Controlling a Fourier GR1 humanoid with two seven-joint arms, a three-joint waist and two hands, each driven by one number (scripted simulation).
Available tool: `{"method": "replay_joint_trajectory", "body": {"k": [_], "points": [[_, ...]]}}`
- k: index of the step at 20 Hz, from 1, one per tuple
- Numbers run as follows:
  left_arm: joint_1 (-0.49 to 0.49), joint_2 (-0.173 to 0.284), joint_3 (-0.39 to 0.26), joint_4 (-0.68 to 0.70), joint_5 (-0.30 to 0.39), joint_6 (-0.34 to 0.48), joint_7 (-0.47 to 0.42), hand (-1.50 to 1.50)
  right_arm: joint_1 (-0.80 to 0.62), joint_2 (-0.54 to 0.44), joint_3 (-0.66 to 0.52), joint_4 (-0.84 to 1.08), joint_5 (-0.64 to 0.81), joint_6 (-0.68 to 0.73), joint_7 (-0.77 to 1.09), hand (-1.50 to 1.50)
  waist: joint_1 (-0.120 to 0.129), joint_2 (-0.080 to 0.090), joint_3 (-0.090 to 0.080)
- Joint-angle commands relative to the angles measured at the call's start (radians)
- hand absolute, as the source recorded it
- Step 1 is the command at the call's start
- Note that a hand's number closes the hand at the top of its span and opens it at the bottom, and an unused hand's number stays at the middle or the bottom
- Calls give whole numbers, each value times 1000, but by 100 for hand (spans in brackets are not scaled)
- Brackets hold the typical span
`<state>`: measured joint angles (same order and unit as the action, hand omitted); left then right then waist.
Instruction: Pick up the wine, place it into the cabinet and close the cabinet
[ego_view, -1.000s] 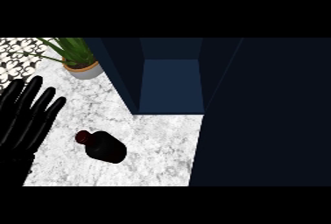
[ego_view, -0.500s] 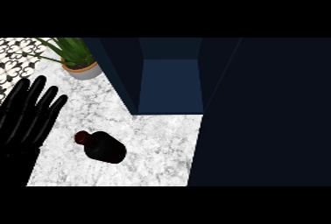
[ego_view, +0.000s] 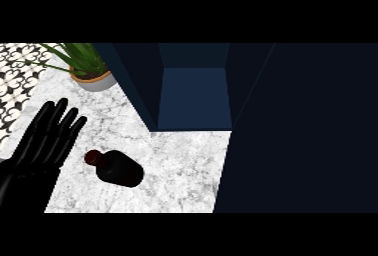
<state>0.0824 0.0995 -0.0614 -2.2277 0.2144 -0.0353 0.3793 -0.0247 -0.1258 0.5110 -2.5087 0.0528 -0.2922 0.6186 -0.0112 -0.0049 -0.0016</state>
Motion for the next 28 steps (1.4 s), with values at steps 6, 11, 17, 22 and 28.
{"method": "replay_joint_trajectory", "body": {"k": [6, 11, 17, 22, 28], "points": [[40, -32, 15, 181, -49, -38, -178, -150, 29, -64, 22, -208, 101, -33, 75, -150, -3, 0, 1], [102, 11, 85, 267, -26, -114, -297, -150, -29, -85, 9, -206, 115, -65, 137, -150, 1, 0, 0], [111, -10, 79, 333, -74, -102, -352, -150, -36, -99, 63, -182, 147, -92, 101, -150, 1, 0, 0], [198, 34, 132, 451, -35, -203, -482, -150, -40, -142, 43, -216, 111, -105, 120, -150, 1, -2, 0], [73, 41, 161, 656, -78, -212, -584, -150, 3, -168, 78, -234, 109, -128, 91, -150, -11, 0, 1]]}}
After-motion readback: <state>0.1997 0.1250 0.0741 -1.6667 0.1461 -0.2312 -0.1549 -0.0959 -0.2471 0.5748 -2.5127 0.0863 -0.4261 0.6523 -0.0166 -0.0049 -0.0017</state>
